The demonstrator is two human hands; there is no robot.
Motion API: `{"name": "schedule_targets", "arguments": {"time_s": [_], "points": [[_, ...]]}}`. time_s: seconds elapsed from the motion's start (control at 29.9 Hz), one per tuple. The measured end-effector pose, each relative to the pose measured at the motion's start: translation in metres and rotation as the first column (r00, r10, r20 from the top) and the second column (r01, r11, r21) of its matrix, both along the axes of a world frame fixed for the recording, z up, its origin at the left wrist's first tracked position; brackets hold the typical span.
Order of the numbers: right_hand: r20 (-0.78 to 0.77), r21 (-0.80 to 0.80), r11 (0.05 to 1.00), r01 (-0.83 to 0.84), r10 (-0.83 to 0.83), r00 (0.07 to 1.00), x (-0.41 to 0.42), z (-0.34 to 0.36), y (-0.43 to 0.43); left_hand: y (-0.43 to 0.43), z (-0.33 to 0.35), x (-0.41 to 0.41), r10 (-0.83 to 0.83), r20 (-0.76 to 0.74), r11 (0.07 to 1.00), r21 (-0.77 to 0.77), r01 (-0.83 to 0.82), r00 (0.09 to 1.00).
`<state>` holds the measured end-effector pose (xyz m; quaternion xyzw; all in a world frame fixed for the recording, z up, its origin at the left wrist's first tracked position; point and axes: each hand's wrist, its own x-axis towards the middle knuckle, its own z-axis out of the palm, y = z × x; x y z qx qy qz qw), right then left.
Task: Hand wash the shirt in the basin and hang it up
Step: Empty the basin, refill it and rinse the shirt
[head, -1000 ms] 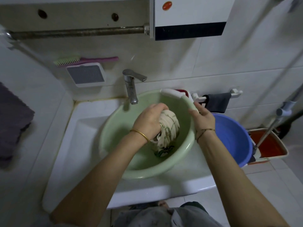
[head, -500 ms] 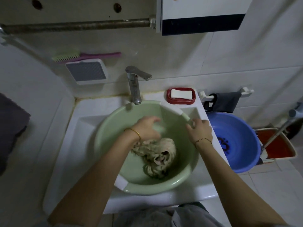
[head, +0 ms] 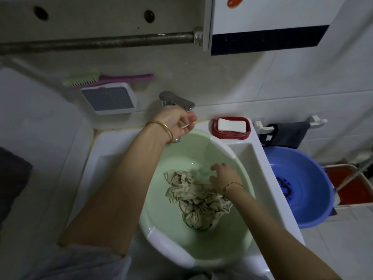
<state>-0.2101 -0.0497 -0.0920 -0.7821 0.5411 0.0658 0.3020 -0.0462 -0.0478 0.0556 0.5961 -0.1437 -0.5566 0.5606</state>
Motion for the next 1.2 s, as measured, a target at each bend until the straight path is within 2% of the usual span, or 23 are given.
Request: {"name": "schedule_targets", "arguments": {"time_s": [0.07, 0.17, 0.27, 0.33, 0.53, 0.77, 0.94, 1.1, 1.2], "points": [[-0.076, 0.086, 0.995, -0.044, 0.051, 0.996, 0.004, -0.008, -0.001, -0.001, 0.001, 0.004, -0.001, -0.01, 1.0, -0.011, 0.001, 1.0], [-0.112, 0.193, 0.971, -0.138, 0.162, 0.981, 0.01, -0.019, 0.004, -0.003, 0.002, 0.007, -0.006, -0.015, 1.0, -0.025, 0.006, 1.0], [-0.267, 0.188, 0.922, -0.338, 0.379, 0.886, 0.013, -0.023, 0.012, -0.003, 0.004, 0.011, -0.022, -0.014, 0.999, -0.044, 0.022, 1.0], [-0.303, 0.219, 0.879, -0.423, 0.473, 0.827, 0.014, -0.019, 0.016, -0.003, 0.004, 0.015, -0.007, -0.02, 0.998, -0.054, 0.006, 1.0], [-0.168, 0.346, 0.752, -0.561, 0.638, 0.751, 0.018, -0.015, 0.025, -0.003, 0.007, 0.015, 0.023, -0.016, 0.997, -0.068, -0.024, 1.0], [-0.124, 0.308, 0.706, -0.638, 0.695, 0.709, 0.029, -0.012, 0.045, 0.001, 0.007, 0.016, 0.036, 0.022, 0.996, -0.081, -0.035, 0.999], [-0.146, 0.256, 0.677, -0.69, 0.733, 0.665, 0.035, -0.004, 0.059, 0.014, -0.006, 0.002, 0.133, 0.179, 0.988, -0.101, -0.117, 0.975], [-0.126, 0.191, 0.621, -0.76, 0.783, 0.608, 0.039, -0.003, 0.074, 0.064, -0.061, -0.014, 0.304, 0.47, 0.953, -0.128, -0.276, 0.829], [-0.122, 0.183, 0.627, -0.757, 0.779, 0.615, 0.037, -0.005, 0.073, 0.086, -0.106, -0.01, 0.288, 0.54, 0.945, -0.026, -0.327, 0.791]]}}
